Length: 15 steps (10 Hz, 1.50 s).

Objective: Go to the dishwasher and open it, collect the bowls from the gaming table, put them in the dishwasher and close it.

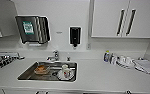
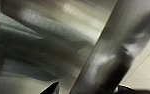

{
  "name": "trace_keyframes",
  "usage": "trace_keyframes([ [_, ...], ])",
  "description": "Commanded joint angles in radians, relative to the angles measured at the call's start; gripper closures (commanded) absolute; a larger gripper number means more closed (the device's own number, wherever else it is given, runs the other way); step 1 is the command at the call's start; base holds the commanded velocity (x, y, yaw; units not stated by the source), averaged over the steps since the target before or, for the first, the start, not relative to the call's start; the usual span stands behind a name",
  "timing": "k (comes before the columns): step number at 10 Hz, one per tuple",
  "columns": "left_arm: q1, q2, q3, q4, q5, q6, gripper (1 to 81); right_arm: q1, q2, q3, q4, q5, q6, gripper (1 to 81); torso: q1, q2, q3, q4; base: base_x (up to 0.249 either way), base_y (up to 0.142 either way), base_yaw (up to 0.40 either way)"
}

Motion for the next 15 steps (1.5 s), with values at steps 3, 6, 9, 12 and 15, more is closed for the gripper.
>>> trace_keyframes([
  [3,-0.043,-0.005,0.008,0.011,0.042,0.003,1.0,-0.010,-0.054,0.135,-0.007,-0.110,-0.152,1.0,0.000,0.000,0.000,0.000,0.000,0.000,0.000],
  [6,-0.043,-0.004,0.008,0.011,0.042,0.002,1.0,-0.050,-0.063,0.153,-0.009,-0.112,-0.198,1.0,0.001,0.000,0.000,0.000,0.000,0.000,0.000],
  [9,-0.043,-0.002,0.008,0.010,0.042,0.003,1.0,-0.087,-0.066,0.153,-0.010,-0.110,-0.238,1.0,0.001,0.000,0.000,0.000,0.000,0.000,0.000],
  [12,-0.043,-0.001,0.008,0.013,0.042,0.003,1.0,-0.112,-0.055,0.147,-0.016,-0.110,-0.258,1.0,0.001,0.000,0.000,0.000,0.000,0.000,0.000],
  [15,-0.043,0.001,0.008,0.007,0.039,0.003,1.0,-0.140,-0.048,0.147,-0.013,-0.110,-0.341,1.0,0.001,0.000,0.001,0.000,0.000,0.000,0.000],
])
